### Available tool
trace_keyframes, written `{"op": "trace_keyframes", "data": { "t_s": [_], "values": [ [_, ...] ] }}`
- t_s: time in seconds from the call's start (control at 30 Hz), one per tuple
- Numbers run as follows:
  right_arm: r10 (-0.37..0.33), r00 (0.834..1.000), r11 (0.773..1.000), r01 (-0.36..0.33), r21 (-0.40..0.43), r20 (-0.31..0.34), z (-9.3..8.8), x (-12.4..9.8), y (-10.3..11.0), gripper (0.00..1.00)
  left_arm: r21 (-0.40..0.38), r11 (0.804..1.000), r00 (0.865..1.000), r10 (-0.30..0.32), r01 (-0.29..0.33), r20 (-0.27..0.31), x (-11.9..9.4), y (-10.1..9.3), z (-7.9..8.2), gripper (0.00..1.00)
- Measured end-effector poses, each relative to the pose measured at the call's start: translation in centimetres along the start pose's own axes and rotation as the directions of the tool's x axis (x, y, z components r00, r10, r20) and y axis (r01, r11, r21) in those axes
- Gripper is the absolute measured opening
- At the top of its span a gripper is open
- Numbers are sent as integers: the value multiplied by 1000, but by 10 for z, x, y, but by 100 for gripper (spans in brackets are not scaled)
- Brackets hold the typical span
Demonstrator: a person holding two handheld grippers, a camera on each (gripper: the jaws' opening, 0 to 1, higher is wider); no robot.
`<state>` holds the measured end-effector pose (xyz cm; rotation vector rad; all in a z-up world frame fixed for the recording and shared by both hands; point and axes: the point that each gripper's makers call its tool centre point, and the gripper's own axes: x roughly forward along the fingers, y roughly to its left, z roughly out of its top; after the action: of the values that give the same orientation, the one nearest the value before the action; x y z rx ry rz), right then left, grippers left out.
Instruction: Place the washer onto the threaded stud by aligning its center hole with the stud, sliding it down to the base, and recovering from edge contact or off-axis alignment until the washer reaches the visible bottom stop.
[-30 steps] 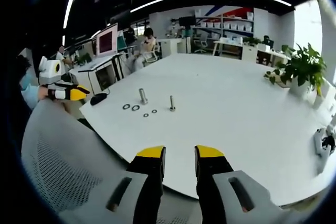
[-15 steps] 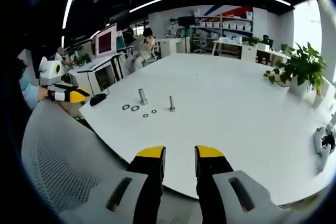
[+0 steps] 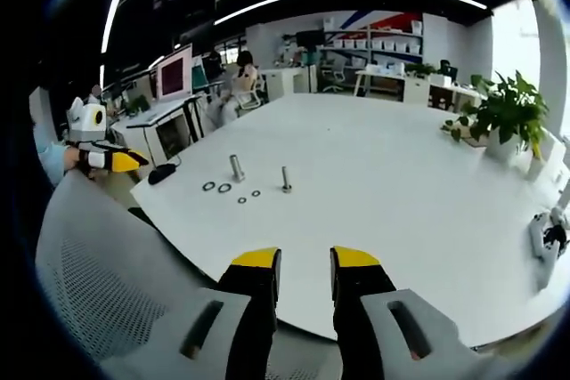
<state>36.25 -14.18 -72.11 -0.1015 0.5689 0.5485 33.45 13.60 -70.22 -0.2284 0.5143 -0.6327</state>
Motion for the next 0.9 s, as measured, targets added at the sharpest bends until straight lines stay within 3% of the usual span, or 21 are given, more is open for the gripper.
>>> {"op": "trace_keyframes", "data": {
  "t_s": [0.2,0.37,0.5,0.6,0.8,0.9],
  "values": [
    [1,1000,1000,-1,0,-4,-1,0,0,24,83,995,998,54,-51,-33,-4,29,8,15],
    [1,1000,1000,-1,1,-3,-1,0,0,24,117,987,991,120,-112,-65,-5,69,12,15],
    [-1,1000,1000,1,2,-4,-1,1,0,24,135,984,988,127,-115,-88,0,84,13,15],
    [2,1000,1000,-2,0,-8,-1,1,1,24,163,982,981,123,-98,-152,9,93,3,15],
    [19,999,1000,-19,-17,-33,-4,3,3,24,189,979,972,117,-78,-204,27,105,-3,14],
    [16,999,1000,-17,-13,-30,-3,3,3,24,175,981,961,121,-77,-250,37,118,-13,14]
  ]
}}
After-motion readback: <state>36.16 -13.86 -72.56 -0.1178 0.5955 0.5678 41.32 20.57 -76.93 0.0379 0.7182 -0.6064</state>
